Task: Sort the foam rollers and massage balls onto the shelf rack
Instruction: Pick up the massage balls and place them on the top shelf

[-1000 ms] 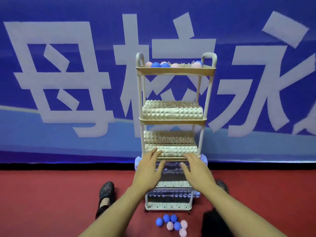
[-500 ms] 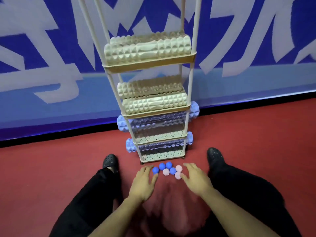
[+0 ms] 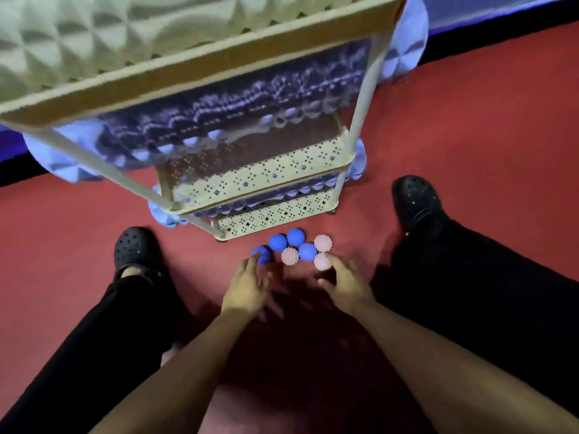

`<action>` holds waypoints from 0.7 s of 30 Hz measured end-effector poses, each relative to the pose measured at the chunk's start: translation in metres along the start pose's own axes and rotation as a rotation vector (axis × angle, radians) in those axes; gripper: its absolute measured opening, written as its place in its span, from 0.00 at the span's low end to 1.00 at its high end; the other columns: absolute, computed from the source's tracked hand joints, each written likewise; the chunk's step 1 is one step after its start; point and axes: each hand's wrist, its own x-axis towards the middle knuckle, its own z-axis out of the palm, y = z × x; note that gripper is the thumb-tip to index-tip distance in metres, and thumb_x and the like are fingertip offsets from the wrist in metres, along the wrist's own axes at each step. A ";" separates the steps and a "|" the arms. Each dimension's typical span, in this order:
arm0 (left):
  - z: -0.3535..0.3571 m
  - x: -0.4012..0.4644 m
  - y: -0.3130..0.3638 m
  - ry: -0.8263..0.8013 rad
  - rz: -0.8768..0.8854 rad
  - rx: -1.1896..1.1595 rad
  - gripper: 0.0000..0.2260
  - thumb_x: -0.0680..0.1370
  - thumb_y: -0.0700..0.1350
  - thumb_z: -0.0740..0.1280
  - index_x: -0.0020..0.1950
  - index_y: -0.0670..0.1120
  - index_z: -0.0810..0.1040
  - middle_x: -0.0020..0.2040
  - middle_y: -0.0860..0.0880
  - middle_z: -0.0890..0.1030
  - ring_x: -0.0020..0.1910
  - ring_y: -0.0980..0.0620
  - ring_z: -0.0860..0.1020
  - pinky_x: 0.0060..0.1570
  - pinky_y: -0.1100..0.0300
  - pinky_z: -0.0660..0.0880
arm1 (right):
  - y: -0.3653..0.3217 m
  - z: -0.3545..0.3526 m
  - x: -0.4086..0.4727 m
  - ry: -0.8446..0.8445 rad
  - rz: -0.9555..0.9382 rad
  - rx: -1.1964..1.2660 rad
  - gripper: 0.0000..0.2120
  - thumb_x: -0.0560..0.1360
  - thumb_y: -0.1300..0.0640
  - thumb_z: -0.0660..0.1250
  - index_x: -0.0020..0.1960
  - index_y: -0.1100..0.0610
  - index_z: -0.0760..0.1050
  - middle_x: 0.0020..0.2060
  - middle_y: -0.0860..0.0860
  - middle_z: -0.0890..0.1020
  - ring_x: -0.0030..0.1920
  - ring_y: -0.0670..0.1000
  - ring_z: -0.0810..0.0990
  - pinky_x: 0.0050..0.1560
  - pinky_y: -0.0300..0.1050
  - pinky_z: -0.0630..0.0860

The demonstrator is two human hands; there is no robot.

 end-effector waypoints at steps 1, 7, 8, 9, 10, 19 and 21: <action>0.005 0.014 -0.006 -0.010 -0.004 0.002 0.29 0.82 0.47 0.66 0.81 0.45 0.61 0.74 0.44 0.68 0.71 0.41 0.72 0.68 0.51 0.67 | 0.004 0.007 0.010 -0.005 -0.008 0.006 0.33 0.79 0.48 0.68 0.79 0.42 0.58 0.68 0.55 0.67 0.67 0.58 0.73 0.64 0.47 0.70; 0.026 0.060 -0.035 -0.025 0.001 0.045 0.31 0.80 0.49 0.68 0.81 0.50 0.60 0.79 0.48 0.61 0.72 0.40 0.71 0.70 0.46 0.70 | 0.035 0.043 0.040 0.099 0.001 0.133 0.32 0.75 0.53 0.74 0.76 0.49 0.68 0.70 0.60 0.67 0.67 0.61 0.72 0.68 0.48 0.69; 0.028 0.062 -0.037 0.004 0.008 0.053 0.30 0.79 0.50 0.69 0.79 0.51 0.62 0.77 0.48 0.64 0.71 0.40 0.72 0.68 0.46 0.71 | 0.040 0.046 0.042 0.158 -0.003 0.154 0.28 0.73 0.53 0.75 0.71 0.52 0.72 0.66 0.59 0.70 0.63 0.61 0.75 0.64 0.49 0.72; 0.030 0.063 -0.038 0.039 0.009 0.045 0.28 0.78 0.50 0.70 0.76 0.51 0.65 0.73 0.47 0.68 0.68 0.40 0.74 0.65 0.46 0.72 | 0.042 0.048 0.044 0.223 0.004 0.170 0.23 0.72 0.52 0.76 0.65 0.54 0.75 0.62 0.57 0.73 0.59 0.60 0.77 0.59 0.50 0.74; 0.031 0.064 -0.038 0.068 -0.004 0.033 0.24 0.78 0.51 0.71 0.71 0.49 0.67 0.67 0.47 0.72 0.64 0.40 0.75 0.60 0.46 0.73 | 0.042 0.048 0.045 0.279 0.021 0.188 0.19 0.71 0.50 0.77 0.58 0.55 0.75 0.57 0.55 0.75 0.55 0.58 0.77 0.53 0.50 0.74; 0.046 0.065 -0.029 0.122 -0.046 -0.217 0.16 0.78 0.43 0.72 0.60 0.45 0.68 0.54 0.51 0.76 0.50 0.51 0.74 0.51 0.57 0.69 | 0.041 0.058 0.061 0.255 0.055 0.398 0.22 0.68 0.58 0.79 0.51 0.49 0.67 0.40 0.47 0.78 0.41 0.49 0.78 0.43 0.46 0.73; 0.051 0.064 -0.025 0.089 -0.079 -0.380 0.13 0.80 0.39 0.67 0.61 0.45 0.66 0.53 0.50 0.76 0.45 0.53 0.75 0.49 0.59 0.71 | 0.044 0.058 0.061 0.259 -0.005 0.401 0.21 0.71 0.60 0.76 0.56 0.50 0.69 0.42 0.48 0.79 0.41 0.49 0.79 0.44 0.45 0.73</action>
